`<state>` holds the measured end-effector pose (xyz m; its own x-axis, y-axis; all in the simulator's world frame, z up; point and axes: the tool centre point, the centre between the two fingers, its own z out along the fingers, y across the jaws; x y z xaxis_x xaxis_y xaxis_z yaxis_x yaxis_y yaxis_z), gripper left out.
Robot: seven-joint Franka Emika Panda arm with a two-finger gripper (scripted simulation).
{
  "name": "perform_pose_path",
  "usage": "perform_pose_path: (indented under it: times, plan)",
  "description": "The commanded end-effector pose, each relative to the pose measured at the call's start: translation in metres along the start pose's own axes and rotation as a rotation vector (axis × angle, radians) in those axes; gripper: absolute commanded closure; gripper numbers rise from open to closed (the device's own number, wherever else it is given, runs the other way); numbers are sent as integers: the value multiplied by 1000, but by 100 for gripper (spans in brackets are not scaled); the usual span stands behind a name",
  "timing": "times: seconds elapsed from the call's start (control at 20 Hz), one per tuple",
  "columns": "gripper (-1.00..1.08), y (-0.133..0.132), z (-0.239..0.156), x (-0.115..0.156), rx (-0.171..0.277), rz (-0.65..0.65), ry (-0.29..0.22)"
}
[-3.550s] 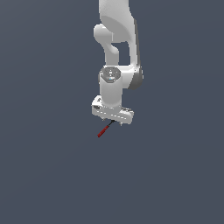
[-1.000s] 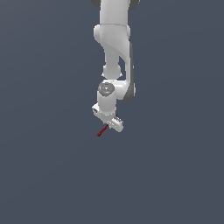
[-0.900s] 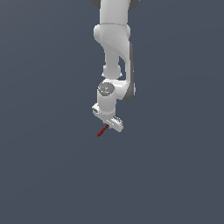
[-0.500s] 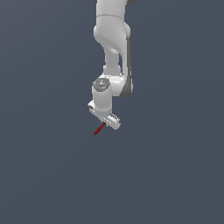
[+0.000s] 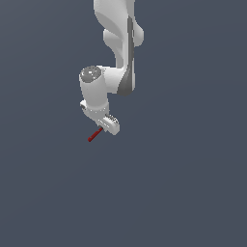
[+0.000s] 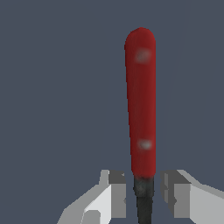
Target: Pick up the object and move it to a goal position.
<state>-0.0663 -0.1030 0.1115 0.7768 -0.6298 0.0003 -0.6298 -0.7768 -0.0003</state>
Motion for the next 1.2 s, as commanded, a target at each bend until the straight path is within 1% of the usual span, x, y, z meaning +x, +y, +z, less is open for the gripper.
perform_pose_path:
  times: [0.0,0.35,0.6,0.85,1.15]
  plan:
    - [108,14,-25,13,0,-1,0]
    - [108,50,-90,48,0,-3,0]
    - [108,68,-123,67,0,-4,0]
    - [108,78,-143,79,0,-5,0]
    - [108,82,-150,84,0,-6,0]
